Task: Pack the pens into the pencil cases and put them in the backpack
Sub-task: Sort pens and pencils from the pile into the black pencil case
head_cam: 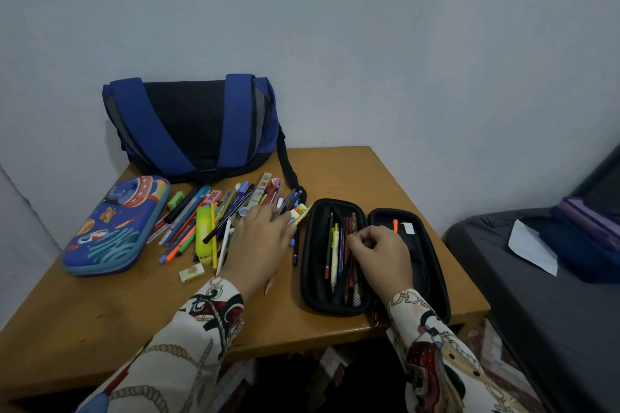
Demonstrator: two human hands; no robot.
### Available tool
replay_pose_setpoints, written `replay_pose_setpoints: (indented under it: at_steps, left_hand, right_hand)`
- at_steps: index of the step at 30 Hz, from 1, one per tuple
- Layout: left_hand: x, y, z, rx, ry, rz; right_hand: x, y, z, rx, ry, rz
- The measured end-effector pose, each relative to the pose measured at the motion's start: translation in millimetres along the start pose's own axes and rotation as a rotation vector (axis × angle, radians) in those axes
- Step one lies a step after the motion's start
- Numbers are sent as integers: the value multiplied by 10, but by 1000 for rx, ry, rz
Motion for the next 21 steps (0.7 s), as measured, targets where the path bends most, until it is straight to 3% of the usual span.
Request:
replay_pose_setpoints:
  at_steps: [4,7,12,16,19,21]
  left_hand:
    - [-209,146,-48,45,-14,-207]
    - [-256,109,-125,48,18,-238]
    - [-219,-40,-206,54,160,-207]
    - [19,-159,-313,251,475,-82]
    - [325,-265,-545,396,465,96]
    - [452,-272,-757,497,373,117]
  right_hand:
    - [-2,2,3,-5,9,-1]
    - [2,3,-2,-2,17,0]
    - [2,2,5,-10,17,0]
    - [-9,7,7,-14,11,-3]
    - [-11,0,13,-13,11,-4]
    - [-12,-4,19,-15,11,-5]
Point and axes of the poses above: each hand's wrist, its own y-axis away from the middle knuckle, its own x-axis out of the back of the hand, z = x × y, the point moved 9 cm from there along -y, towards the middle knuckle, and after that the axes turned 15 degrees about z, right-handed, at the moved point
